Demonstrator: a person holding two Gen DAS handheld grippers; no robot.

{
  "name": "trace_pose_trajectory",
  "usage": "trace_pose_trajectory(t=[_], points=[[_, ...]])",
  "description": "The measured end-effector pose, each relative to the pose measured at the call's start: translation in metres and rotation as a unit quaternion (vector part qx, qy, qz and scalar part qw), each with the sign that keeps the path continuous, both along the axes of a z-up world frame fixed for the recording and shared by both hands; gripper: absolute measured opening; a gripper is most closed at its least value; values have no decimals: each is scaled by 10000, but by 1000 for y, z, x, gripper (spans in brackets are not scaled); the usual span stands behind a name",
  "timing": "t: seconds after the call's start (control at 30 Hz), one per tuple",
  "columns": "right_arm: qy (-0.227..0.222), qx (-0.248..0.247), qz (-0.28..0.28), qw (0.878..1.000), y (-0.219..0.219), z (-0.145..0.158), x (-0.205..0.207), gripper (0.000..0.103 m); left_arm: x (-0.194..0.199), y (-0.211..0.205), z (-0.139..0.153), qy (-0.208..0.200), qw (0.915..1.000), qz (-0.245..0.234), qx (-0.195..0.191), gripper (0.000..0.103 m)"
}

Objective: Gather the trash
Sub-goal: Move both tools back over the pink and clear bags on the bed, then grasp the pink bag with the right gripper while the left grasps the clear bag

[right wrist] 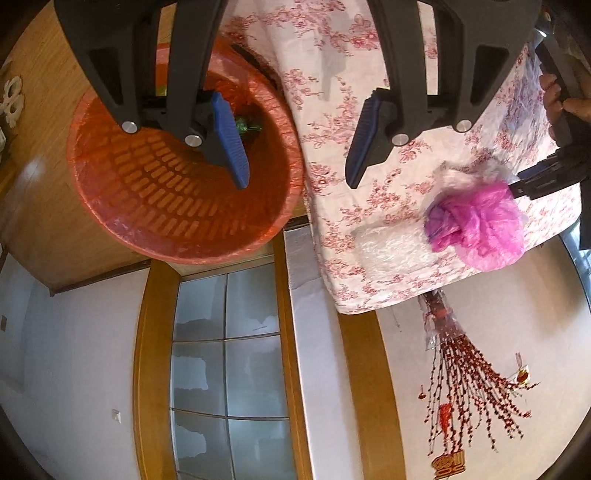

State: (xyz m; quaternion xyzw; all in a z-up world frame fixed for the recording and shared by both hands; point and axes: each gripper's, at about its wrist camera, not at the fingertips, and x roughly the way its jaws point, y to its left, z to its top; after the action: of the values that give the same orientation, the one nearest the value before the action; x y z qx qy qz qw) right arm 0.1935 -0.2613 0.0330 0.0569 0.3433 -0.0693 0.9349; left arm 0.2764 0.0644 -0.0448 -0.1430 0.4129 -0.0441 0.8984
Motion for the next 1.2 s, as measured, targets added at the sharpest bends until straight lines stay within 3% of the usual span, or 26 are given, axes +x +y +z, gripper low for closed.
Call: trace_pose_trajectory(t=[0.13, 0.2, 0.3, 0.53, 0.83, 1.2], points=[[20, -61, 86, 9999, 9, 0, 1, 54, 1, -6, -1, 3, 9999, -76, -148, 45], [30, -62, 114, 9999, 13, 0, 2, 54, 2, -7, 0, -37, 9997, -137, -187, 27], [31, -81, 175, 9998, 20, 1, 3, 54, -1, -7, 2, -89, 9995, -245, -167, 21], [-13, -159, 368, 9992, 37, 6, 6, 54, -21, 20, 14, -310, 9994, -164, 77, 17], [-35, -91, 862, 9962, 80, 10, 23, 54, -45, 80, 30, -685, 9951, 392, 592, 17], [-32, -90, 1467, 9891, 154, 5, 88, 54, -39, 124, 38, -873, 9909, 764, 675, 17]])
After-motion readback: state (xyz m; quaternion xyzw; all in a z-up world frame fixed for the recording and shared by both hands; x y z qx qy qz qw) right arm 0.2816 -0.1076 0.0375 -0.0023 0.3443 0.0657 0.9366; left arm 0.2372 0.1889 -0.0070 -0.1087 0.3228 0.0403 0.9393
